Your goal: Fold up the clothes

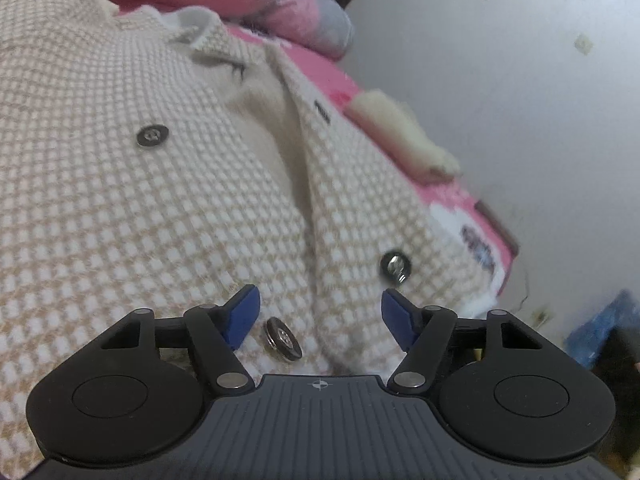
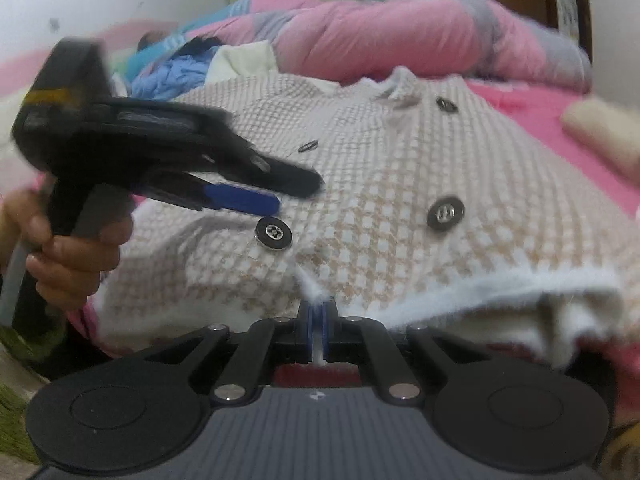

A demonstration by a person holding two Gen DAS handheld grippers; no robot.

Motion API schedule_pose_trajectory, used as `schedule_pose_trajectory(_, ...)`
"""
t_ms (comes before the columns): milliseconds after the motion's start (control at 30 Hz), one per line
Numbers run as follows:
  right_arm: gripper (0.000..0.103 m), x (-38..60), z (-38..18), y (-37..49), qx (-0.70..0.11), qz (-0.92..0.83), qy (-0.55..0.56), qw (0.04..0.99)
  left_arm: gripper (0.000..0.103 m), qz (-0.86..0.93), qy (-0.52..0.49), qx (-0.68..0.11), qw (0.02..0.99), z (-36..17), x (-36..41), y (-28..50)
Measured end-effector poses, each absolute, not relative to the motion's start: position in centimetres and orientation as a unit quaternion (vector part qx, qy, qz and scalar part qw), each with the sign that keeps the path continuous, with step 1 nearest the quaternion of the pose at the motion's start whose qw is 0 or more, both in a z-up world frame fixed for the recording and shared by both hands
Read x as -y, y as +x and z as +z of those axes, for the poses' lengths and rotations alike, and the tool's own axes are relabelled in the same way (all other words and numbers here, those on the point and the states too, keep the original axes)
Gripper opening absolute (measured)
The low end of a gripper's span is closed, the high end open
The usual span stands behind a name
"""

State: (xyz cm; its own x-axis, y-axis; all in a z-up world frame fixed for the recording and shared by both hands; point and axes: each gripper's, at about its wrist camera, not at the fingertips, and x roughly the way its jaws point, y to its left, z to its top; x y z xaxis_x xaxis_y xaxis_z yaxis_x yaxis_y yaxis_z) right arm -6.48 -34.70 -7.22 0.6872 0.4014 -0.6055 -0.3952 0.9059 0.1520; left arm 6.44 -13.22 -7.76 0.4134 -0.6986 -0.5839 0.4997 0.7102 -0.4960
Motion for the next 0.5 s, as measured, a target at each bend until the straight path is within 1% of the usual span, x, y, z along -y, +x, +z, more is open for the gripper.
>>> schedule_pose_trajectory(67,0.011,35.4,-6.4,-7.3,-0.327,0.218,0.001,0.919,0.063,-0.359,-0.099,-0.400,0.837,-7.9,14.3,6.3)
schedule_pose_trajectory(133,0.020,36.7,-5.3,-8.5,-0.313,0.211,-0.003,0.926,0.062,-0.361,-0.082,-0.397,0.840,-7.8,14.8,6.1)
schedule_pose_trajectory(167,0.028,37.7,-4.7,-9.0,-0.301,0.196,-0.001,0.933,0.062,-0.362,-0.077,-0.395,0.840,-7.8,15.1,6.0)
schedule_pose_trajectory(200,0.035,38.7,-4.1,-9.5,-0.289,0.179,0.002,0.941,0.062,-0.362,-0.072,-0.393,0.842,-7.8,15.4,5.8)
schedule_pose_trajectory(400,0.036,45.1,-1.7,-8.8,-0.249,0.089,0.089,0.960,0.062,-0.369,-0.055,-0.387,0.843,-7.8,16.0,5.8)
schedule_pose_trajectory(500,0.036,45.5,0.0,-6.7,-0.230,0.093,0.094,0.964,0.062,-0.373,-0.054,-0.382,0.844,-7.9,16.1,5.8)
